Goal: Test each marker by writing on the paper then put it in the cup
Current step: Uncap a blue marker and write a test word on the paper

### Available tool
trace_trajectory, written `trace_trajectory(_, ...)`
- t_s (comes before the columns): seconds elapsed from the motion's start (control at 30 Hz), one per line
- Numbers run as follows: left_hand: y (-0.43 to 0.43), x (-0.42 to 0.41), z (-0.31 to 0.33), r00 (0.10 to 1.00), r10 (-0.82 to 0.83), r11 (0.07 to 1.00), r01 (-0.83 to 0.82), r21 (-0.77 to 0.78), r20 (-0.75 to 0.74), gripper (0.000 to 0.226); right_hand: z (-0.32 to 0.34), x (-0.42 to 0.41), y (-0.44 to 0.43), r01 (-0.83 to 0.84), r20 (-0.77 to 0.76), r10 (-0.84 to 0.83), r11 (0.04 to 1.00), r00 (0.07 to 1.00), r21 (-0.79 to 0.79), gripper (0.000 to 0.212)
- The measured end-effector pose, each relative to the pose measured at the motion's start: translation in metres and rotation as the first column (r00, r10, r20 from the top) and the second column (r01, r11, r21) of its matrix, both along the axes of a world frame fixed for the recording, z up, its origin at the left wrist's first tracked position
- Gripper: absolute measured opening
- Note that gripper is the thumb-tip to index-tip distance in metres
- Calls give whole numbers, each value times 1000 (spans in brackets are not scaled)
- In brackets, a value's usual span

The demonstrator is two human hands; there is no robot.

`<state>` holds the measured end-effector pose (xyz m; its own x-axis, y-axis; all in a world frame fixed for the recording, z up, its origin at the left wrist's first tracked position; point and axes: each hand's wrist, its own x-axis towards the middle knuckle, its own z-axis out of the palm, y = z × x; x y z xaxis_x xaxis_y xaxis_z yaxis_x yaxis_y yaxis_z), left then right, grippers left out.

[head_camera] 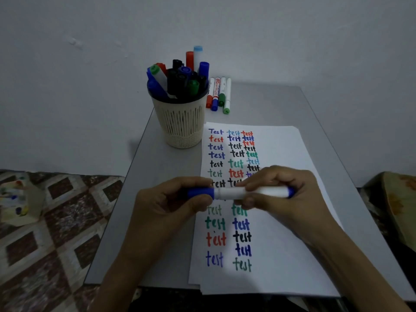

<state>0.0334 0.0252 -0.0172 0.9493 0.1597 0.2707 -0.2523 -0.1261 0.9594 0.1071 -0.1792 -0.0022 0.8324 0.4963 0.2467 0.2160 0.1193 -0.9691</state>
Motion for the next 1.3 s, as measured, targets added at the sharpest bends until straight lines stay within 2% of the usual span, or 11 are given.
trace_trajectory(0.3,8,2,3,991,42,989,-59,133,128,23,2,-10,18,69,276,31,936,961,-346,23)
trace_trajectory(0.5,6,3,2,974,3,969,-59,240,228,20,15,-20,15,15,32,-5,948,999,-319,17)
trace_trajectory(0.63,2,4,1,969,18,961,-85,263,247,22,26,-8,9,191,445,164,735,881,-651,20)
trace_trajectory(0.7,1,4,0,965,37,947,-117,301,259,25,34,0,17,347,651,288,661,702,-666,17)
trace_trajectory(0.77,-1,6,-2,980,60,950,-115,292,190,39,46,14,26,404,697,322,630,641,-663,6)
trace_trajectory(0.83,0,8,-8,993,89,930,-113,350,83,57,64,34,35,476,710,251,593,658,-650,8)
trace_trajectory(0.9,1,10,-15,995,96,849,-89,522,15,56,88,53,42,492,705,68,670,705,-556,20)
trace_trajectory(1.0,1,13,-22,998,52,718,-21,696,-24,48,123,72,62,512,757,-202,836,622,-197,47)
trace_trajectory(1.07,1,13,-23,999,40,689,-2,725,-36,52,138,85,83,448,735,-299,894,608,-7,32)
trace_trajectory(1.13,2,14,-23,998,48,679,-6,735,-36,54,146,96,109,409,683,-361,907,635,100,15)
trace_trajectory(1.3,3,14,-24,999,32,676,3,737,-33,55,134,111,158,364,700,-329,925,634,106,33)
